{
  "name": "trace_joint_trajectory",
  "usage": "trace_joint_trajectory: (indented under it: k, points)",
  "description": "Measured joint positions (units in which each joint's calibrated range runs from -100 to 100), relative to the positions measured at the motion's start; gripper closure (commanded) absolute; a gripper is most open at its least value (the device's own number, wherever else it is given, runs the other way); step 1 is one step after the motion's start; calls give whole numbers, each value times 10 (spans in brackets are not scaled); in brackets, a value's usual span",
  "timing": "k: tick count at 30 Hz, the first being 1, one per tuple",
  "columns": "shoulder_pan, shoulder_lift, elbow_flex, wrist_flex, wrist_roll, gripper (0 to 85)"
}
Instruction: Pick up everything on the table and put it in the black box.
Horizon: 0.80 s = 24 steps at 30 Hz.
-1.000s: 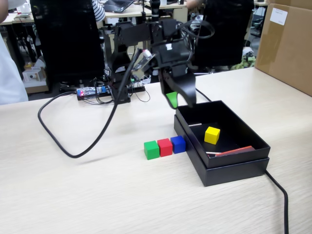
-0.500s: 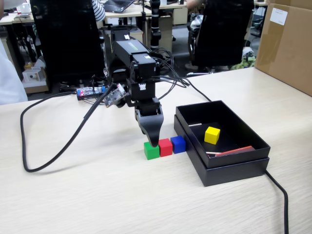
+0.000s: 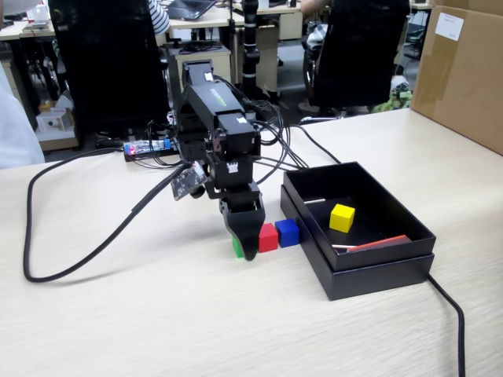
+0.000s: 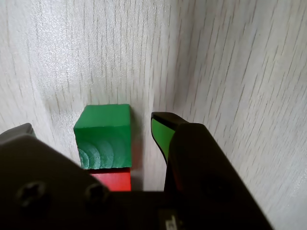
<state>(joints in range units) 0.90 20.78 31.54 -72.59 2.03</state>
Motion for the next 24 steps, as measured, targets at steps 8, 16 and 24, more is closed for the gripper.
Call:
trace_joint_trajectory:
  k: [8,16,24]
  points:
    - [1,40,33,1,1,640]
    - [-1,53,61,3,1,763]
    - [3,-145,57,2,-7,762]
